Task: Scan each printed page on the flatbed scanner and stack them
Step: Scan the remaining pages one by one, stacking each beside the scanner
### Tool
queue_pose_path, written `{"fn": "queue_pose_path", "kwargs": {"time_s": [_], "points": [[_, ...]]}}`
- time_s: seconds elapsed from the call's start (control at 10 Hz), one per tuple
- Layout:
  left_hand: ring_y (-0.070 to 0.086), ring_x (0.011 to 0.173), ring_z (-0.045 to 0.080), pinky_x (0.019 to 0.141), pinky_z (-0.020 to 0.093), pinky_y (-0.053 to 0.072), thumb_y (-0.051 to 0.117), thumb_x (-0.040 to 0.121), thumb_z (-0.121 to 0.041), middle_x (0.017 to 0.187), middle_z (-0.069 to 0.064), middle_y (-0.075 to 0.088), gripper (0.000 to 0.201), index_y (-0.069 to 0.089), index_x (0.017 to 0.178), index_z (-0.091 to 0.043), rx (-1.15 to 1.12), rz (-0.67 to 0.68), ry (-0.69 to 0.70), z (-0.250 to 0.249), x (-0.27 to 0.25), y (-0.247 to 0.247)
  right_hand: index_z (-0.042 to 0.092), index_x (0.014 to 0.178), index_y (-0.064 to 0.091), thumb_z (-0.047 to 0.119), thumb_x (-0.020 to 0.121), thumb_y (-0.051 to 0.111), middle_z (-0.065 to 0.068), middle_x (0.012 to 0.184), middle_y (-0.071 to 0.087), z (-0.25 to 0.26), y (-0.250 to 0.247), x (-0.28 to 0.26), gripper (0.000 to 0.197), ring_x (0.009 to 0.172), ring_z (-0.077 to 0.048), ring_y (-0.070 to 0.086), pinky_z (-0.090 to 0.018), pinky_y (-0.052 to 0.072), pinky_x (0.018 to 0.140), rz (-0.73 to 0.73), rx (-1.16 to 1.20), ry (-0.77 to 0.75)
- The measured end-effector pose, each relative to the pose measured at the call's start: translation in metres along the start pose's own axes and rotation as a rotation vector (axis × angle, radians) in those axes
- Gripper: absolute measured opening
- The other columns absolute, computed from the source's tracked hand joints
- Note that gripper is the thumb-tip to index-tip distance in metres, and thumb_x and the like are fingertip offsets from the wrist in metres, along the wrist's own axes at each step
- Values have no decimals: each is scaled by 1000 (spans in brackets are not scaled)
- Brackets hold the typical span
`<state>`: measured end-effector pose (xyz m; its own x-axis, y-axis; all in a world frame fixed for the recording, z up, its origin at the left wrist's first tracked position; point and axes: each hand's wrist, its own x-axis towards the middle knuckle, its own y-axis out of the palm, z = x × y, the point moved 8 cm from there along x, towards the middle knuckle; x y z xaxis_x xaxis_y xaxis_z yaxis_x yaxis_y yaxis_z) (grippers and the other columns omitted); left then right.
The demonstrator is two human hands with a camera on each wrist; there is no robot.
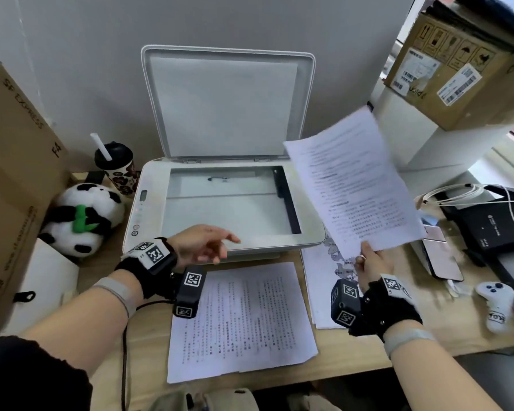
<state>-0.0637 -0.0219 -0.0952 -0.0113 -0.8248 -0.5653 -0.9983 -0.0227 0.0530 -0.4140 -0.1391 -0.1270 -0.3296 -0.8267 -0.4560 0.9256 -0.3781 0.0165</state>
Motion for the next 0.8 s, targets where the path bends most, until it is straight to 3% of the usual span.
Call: {"fn": "queue_pose_path", "kwargs": {"time_s": [0.1, 0.2, 0.3, 0.4, 0.5, 0.6, 0.7, 0.8], "points": [[50, 39, 7, 36, 13, 35, 49, 91, -27, 51, -1, 58, 27, 59, 102, -5, 73, 292, -138, 30, -6, 39, 12, 67, 41, 6, 93, 52, 0, 38, 48, -22, -31, 3, 29, 28, -3, 40, -11, 35, 31, -123, 26, 93], [51, 42, 7, 40, 14, 40, 59, 82, -36, 54, -2, 59, 39, 58, 106, -5, 33, 364, -279, 66, -6, 51, 12, 70, 41, 11, 95, 46, -6, 61, 47, -49, -48, 3, 25, 50, -14, 45, -20, 41, 38, -140, -136, 222], [53, 44, 8, 41, 15, 41, 40, 99, -22, 55, -1, 60, 28, 60, 110, -6, -14, 191, -365, 97, 1, 38, 10, 68, 41, 8, 91, 44, -9, 59, 45, -70, -61, -6, 23, 50, -19, 39, -24, 34, 45, -224, -175, 268], [48, 33, 7, 36, 12, 31, 43, 99, -13, 46, 0, 55, 21, 62, 91, -7, -60, -157, -374, 117, 12, 13, 8, 67, 40, 7, 91, 43, -4, 31, 44, -85, -67, -10, 24, 49, -22, 37, -15, 29, 31, -193, -318, 305], [42, 25, 4, 30, 7, 21, 41, 97, -8, 36, -3, 53, 23, 57, 82, -11, -15, -376, -356, 126, 12, -3, 15, 80, 43, 9, 97, 44, 7, 30, 51, -105, -66, -7, 19, 60, -16, 46, -11, 39, 33, -38, -278, 337], [46, 27, 5, 33, 8, 24, 45, 96, -10, 38, -2, 57, 18, 58, 83, -11, -69, -400, -388, 142, 14, -5, 12, 89, 43, 11, 99, 42, -9, 90, 54, -125, -72, -7, 10, 69, -13, 48, -13, 45, 39, 6, -217, 425], [47, 27, 6, 31, 8, 26, 51, 93, -8, 39, -1, 58, 15, 59, 81, -8, -93, -428, -403, 151, 10, -8, 12, 122, 42, 19, 101, 38, -13, 129, 45, -131, -77, -12, 22, 101, -23, 56, -13, 47, 47, -6, -199, 471], [48, 27, 7, 31, 8, 27, 51, 93, -8, 44, 1, 58, 15, 61, 81, -8, -101, -471, -390, 158, 8, -14, 9, 119, 48, 13, 96, 45, -16, 111, 56, -113, -82, -25, 24, 116, -28, 54, -24, 46, 74, -99, -449, 472]]}}
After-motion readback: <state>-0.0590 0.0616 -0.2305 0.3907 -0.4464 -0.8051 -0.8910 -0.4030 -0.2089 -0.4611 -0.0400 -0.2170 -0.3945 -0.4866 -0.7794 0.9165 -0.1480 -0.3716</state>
